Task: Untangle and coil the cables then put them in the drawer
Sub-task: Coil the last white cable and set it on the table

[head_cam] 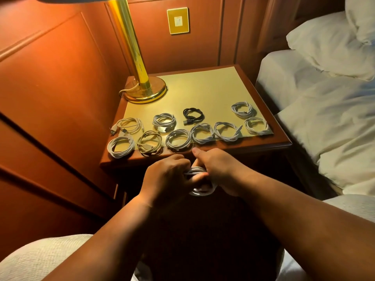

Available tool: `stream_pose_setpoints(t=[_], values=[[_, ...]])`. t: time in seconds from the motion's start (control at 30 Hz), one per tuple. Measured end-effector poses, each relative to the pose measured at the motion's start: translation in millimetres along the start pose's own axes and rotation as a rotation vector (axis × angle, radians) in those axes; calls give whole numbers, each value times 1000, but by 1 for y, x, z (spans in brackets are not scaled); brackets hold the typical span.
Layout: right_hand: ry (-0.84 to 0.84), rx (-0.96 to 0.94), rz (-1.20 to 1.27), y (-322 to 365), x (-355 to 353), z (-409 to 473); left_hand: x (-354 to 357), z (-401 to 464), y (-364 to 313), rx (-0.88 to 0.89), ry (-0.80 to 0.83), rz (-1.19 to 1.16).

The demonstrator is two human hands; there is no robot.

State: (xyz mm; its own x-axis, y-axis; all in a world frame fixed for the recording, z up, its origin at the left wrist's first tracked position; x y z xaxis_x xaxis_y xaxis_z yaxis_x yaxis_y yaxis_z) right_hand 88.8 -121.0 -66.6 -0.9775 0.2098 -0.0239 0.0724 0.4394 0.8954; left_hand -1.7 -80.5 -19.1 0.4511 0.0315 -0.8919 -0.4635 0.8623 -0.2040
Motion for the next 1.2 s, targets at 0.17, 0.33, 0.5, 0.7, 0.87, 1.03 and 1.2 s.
stream_pose_setpoints(t=[0.17, 0.33, 0.5, 0.7, 0.87, 1.03, 1.2], values=[[-12, -98, 85, 13, -7, -2, -2, 2, 23, -170, -58, -158], [1, -80, 287, 9, -2, -2, 7, -5, 41, -370, -100, -424], [-8, -86, 396, 12, -6, -5, 12, -1, 30, -346, 19, -433], [-131, -150, 175, 20, -27, -4, 6, 8, 21, -125, 168, -296], [-40, -161, 188, 24, -21, -5, 2, 9, 31, -347, 192, -869], [30, -166, 237, 26, -17, -8, 3, 5, 37, -496, 105, -1106], [-5, -192, 354, 21, -16, -5, 5, -6, 34, -629, -58, -1118]])
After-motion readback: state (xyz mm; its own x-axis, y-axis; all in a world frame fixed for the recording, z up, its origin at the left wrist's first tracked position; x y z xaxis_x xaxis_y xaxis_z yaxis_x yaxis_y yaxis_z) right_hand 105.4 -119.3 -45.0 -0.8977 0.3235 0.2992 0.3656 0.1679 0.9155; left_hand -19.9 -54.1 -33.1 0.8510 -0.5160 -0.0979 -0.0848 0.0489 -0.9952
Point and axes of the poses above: each hand's wrist, its own z-axis towards the middle knuckle, its own x-axis out of the palm, y = z × x, the point moved 9 cm from there along z, towards the middle knuckle, and after that the axes turned 5 degrees about z, right-handed, at the moved point
